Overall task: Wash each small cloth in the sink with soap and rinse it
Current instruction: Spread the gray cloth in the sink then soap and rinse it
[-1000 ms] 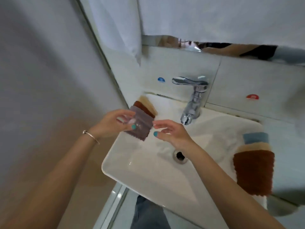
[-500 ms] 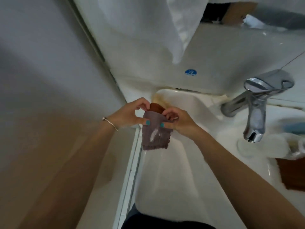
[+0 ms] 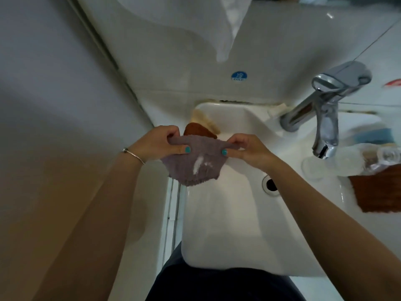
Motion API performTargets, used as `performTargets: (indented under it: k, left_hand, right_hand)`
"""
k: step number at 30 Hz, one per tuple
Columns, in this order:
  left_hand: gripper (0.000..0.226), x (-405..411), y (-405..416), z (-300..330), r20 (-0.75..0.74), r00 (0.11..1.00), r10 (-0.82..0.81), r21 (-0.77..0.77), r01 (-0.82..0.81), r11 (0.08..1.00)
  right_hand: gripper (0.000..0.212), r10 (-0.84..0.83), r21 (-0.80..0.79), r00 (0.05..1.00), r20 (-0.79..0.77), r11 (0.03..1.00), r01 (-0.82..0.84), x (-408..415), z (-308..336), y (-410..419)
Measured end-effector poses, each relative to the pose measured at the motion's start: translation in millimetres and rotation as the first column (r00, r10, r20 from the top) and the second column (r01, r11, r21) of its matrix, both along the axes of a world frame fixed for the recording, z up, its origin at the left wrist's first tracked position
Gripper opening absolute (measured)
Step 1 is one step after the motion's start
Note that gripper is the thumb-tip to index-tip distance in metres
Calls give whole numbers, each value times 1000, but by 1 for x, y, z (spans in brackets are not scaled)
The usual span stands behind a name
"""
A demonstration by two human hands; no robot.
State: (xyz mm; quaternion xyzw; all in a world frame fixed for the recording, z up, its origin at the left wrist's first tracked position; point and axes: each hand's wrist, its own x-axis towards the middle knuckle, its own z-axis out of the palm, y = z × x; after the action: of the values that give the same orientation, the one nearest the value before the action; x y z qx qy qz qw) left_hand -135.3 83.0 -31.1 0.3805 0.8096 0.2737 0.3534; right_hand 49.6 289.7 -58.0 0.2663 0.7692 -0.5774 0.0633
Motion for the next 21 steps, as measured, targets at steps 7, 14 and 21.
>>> performTargets:
  k: [7,14,21]
  left_hand:
    - [19,16,-10,26,-27,994,102,168,-96,981]
    - [6,82,14,60,-177,984,-1,146,27,989]
    - [20,143,85,15,-228,962,-154,-4,157,988]
  right_hand:
    - [11,-219,-79,952,-213,975,206,45,26,-14]
    - [18,-301,-9,923,-241,951,308,124,46,-12]
    - [7,-446,69,895,-20,892,446,206,23,37]
